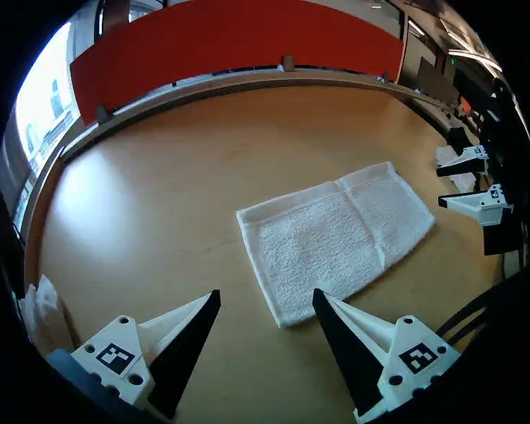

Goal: Fold towel

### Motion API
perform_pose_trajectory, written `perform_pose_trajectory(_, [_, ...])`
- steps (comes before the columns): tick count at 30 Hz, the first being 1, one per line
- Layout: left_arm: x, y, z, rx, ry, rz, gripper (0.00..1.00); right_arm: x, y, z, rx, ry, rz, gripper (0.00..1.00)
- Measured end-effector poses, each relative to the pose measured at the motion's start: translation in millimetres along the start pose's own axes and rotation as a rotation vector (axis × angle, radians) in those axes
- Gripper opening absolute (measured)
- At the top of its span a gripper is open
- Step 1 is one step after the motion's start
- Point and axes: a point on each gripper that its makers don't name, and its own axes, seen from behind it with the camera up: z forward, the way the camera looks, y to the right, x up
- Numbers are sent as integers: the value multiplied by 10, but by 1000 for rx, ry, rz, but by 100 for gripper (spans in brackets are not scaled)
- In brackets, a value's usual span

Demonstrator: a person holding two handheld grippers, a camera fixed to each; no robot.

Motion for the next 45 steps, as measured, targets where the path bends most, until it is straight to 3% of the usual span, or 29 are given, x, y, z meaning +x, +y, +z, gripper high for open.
perform_pose_trajectory(9, [-95, 16, -36, 5, -1, -9, 97, -84, 11, -41, 1, -4, -3, 94])
perform_pose_trajectory(21, [-214, -60, -158, 44, 17, -35, 97, -152, -23, -23, 37, -13, -44, 94])
perform_pose_trajectory(45, [-389, -129, -398, 98, 95, -128, 97, -294, -32, 38, 96, -49, -120, 94])
